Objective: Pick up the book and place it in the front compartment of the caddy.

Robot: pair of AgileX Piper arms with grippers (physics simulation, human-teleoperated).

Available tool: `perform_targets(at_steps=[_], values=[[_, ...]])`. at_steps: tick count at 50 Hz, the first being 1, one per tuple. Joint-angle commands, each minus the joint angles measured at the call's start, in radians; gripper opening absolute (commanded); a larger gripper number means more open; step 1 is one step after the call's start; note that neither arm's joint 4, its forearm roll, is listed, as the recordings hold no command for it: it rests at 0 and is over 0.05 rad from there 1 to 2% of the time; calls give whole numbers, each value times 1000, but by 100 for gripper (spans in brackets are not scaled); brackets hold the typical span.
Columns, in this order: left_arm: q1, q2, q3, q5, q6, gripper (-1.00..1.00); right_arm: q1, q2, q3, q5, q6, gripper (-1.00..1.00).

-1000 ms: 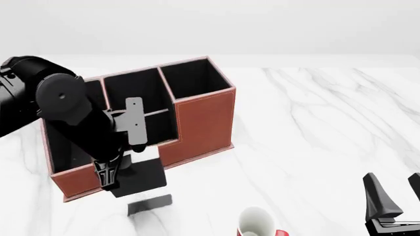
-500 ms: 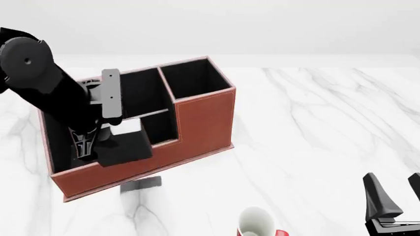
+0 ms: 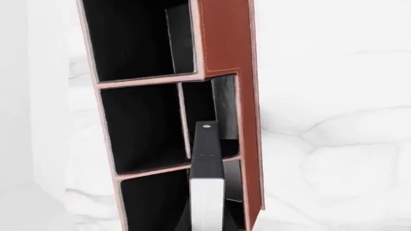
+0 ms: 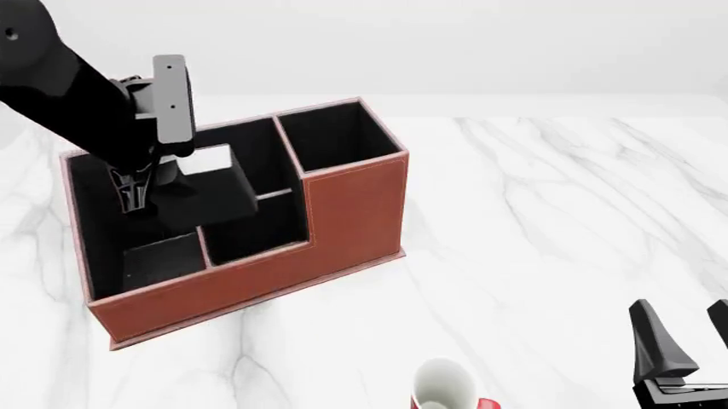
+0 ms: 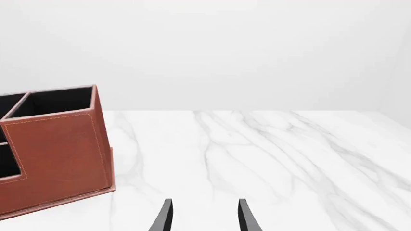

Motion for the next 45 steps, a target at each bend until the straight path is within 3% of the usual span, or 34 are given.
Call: perform_targets(at_steps=[1,4,6,14,31,33,35,37,39,41,45], values=[[16,38,-102,0,22,-100,0,-2,0,1,0,100],[63,24,-107,0,75,-100,0,-2,0,1,0,100],[17,58,-136,0,24,-100,0,-2,0,1,0,100],[39,84,-175,0,49,-100,0,-2,0,1,0,100],[37,157,-274,0,34,-100,0,-2,0,1,0,100],[68,149,-273,0,70,-100,0,-2,0,1,0,100],[42,166,-289,0,41,-100,0,-2,0,1,0,100],[66,165,-285,0,65,-100,0,-2,0,2,0,100],[33,185,-296,0,31,-100,0,-2,0,1,0,100],[59,182,-299,0,58,-100,0,-2,0,2,0,100],[35,205,-321,0,32,-100,0,-2,0,2,0,100]])
